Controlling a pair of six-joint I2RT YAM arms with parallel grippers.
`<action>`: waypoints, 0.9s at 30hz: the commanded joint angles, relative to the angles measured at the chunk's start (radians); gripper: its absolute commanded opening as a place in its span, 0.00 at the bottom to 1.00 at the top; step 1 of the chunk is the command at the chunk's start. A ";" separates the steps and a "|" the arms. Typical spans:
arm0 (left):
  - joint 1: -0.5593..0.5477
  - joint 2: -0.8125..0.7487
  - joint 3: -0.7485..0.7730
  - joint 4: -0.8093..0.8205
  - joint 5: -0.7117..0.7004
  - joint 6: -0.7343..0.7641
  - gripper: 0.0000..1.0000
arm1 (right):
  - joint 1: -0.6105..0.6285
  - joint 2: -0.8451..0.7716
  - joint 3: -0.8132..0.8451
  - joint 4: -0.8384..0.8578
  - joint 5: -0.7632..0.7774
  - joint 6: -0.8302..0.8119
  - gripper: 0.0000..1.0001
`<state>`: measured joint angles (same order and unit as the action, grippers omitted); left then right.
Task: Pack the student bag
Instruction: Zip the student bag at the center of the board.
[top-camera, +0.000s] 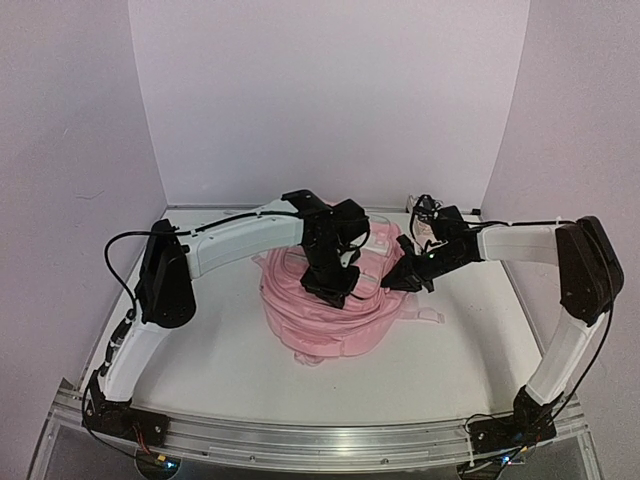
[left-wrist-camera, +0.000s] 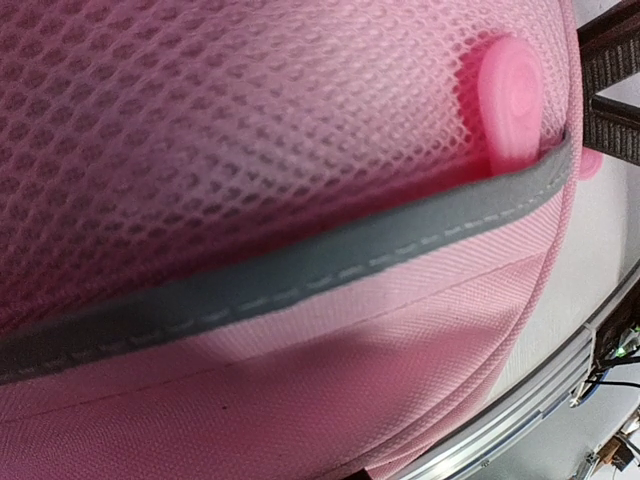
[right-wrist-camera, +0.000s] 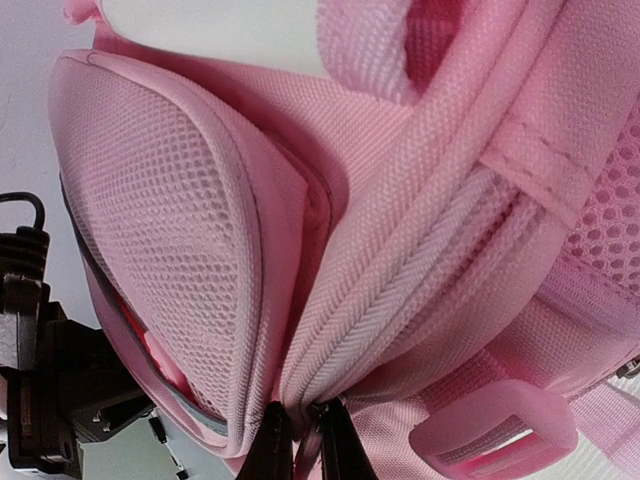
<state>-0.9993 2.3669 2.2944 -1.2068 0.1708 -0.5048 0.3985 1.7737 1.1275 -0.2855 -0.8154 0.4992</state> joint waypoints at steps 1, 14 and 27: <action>-0.046 -0.040 -0.042 0.389 0.075 0.064 0.00 | 0.111 -0.024 0.023 0.062 -0.169 0.008 0.00; -0.060 -0.358 -0.491 0.488 0.003 0.128 0.04 | 0.049 0.013 0.079 0.059 -0.101 0.016 0.00; -0.100 -0.106 -0.115 0.528 0.053 0.140 0.33 | 0.040 0.030 0.133 0.066 -0.106 0.011 0.03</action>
<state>-1.0866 2.3245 2.1645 -0.8666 0.1940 -0.3705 0.4116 1.8115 1.1931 -0.3097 -0.8329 0.5274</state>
